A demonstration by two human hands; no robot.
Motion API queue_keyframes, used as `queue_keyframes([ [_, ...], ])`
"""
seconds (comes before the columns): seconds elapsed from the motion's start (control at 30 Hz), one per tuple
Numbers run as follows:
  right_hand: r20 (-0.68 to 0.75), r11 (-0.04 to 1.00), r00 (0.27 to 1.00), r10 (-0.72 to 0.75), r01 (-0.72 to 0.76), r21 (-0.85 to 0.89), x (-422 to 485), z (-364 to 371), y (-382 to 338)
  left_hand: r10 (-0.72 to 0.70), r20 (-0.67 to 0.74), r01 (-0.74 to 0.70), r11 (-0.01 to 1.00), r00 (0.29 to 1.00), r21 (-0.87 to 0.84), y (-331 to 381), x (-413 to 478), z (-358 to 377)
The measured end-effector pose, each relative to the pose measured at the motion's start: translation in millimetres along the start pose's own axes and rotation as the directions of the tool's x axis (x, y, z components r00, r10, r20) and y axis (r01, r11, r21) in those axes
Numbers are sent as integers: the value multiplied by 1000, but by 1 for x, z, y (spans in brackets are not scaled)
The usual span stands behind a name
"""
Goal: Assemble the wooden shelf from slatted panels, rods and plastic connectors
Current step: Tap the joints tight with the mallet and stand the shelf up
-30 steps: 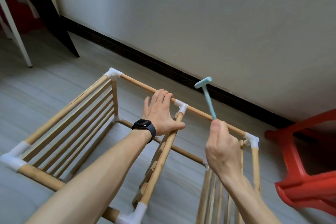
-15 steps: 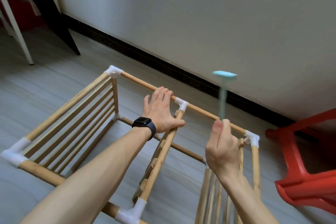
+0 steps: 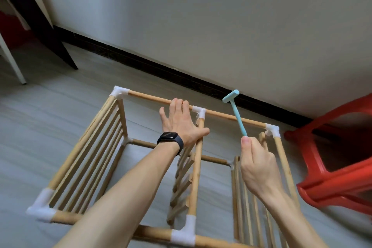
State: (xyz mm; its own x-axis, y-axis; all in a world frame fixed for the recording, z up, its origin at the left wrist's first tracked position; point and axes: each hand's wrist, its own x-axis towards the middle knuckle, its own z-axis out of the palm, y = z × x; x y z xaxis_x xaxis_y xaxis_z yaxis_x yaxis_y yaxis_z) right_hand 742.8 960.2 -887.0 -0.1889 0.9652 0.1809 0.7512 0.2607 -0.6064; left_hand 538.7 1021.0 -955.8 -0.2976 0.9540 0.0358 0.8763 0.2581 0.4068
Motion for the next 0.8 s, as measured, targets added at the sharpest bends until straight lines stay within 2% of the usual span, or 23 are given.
queue_keyframes([
  [0.13, 17, 1000, 1000, 2, -2, 9, -21, -4, 2, -51, 85, 52, 999, 995, -4, 26, -22, 6],
  [0.33, 85, 993, 993, -86, 79, 88, -37, 9, -20, 96, 247, -88, 995, 964, -43, -5, -24, -37],
  [0.4, 141, 991, 983, -114, 103, 85, -39, 16, -34, 79, 187, -71, 996, 979, -50, -38, -25, -57],
  [0.5, 233, 983, 958, -168, 145, 112, -39, 34, -57, -31, -7, 31, 996, 999, -79, -99, -32, -85],
  [0.57, 283, 979, 939, -198, 175, 105, -36, 49, -75, -140, -26, 135, 980, 990, -147, -142, -36, -97],
  [0.67, 339, 976, 915, -218, 200, 87, -26, 72, -98, -209, 140, 244, 918, 968, -314, -194, -42, -103],
  [0.8, 393, 973, 890, -230, 218, 76, -7, 102, -124, -133, 374, 353, 705, 918, -616, -217, -42, -93],
])
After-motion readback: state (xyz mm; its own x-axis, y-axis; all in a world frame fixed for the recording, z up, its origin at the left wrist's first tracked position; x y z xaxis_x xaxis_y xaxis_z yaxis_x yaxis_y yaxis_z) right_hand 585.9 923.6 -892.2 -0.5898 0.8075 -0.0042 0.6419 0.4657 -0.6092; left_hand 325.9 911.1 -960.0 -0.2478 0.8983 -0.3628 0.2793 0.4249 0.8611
